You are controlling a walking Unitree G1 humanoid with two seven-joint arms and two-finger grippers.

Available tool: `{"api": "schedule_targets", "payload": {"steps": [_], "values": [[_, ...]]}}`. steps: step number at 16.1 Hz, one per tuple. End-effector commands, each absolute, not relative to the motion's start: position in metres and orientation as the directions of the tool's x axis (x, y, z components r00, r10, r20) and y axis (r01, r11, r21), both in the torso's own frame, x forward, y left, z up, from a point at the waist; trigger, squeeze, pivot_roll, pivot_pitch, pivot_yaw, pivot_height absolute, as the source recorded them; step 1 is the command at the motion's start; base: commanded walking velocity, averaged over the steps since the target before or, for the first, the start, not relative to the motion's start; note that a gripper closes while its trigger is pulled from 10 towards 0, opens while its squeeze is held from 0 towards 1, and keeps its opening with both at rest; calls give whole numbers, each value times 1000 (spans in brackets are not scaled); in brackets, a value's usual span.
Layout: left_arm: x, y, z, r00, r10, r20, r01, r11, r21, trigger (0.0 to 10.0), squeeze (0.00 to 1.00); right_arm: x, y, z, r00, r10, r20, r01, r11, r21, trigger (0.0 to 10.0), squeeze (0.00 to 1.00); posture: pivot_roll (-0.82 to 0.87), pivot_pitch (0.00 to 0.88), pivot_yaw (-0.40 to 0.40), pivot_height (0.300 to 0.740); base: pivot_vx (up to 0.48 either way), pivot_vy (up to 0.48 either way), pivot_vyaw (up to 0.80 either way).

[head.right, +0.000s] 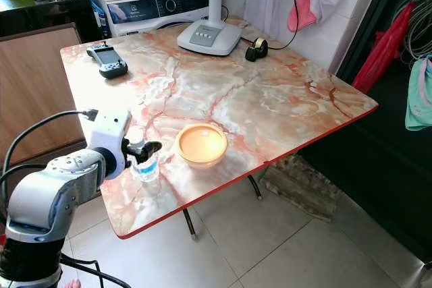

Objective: Restocking fridge

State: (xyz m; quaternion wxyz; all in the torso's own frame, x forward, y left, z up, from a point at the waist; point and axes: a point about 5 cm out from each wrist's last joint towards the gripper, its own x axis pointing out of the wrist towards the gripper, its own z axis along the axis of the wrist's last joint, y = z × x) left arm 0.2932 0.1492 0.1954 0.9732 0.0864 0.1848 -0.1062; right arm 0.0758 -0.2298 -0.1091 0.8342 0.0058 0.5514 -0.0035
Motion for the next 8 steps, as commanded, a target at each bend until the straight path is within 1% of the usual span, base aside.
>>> {"api": "schedule_targets", "payload": {"steps": [1,8], "values": [[293,148,195,913,-170,-372,236,962,139,0,0,72,-235,-109,378,-8,-926,9,1000,-5,10000,0,207,7,-84,740,0,0,0],[293,149,191,910,-169,-379,237,961,141,0,0,72,-234,-109,376,-3,-927,8,1000,0,10000,0,207,11,-85,740,0,0,0]]}}
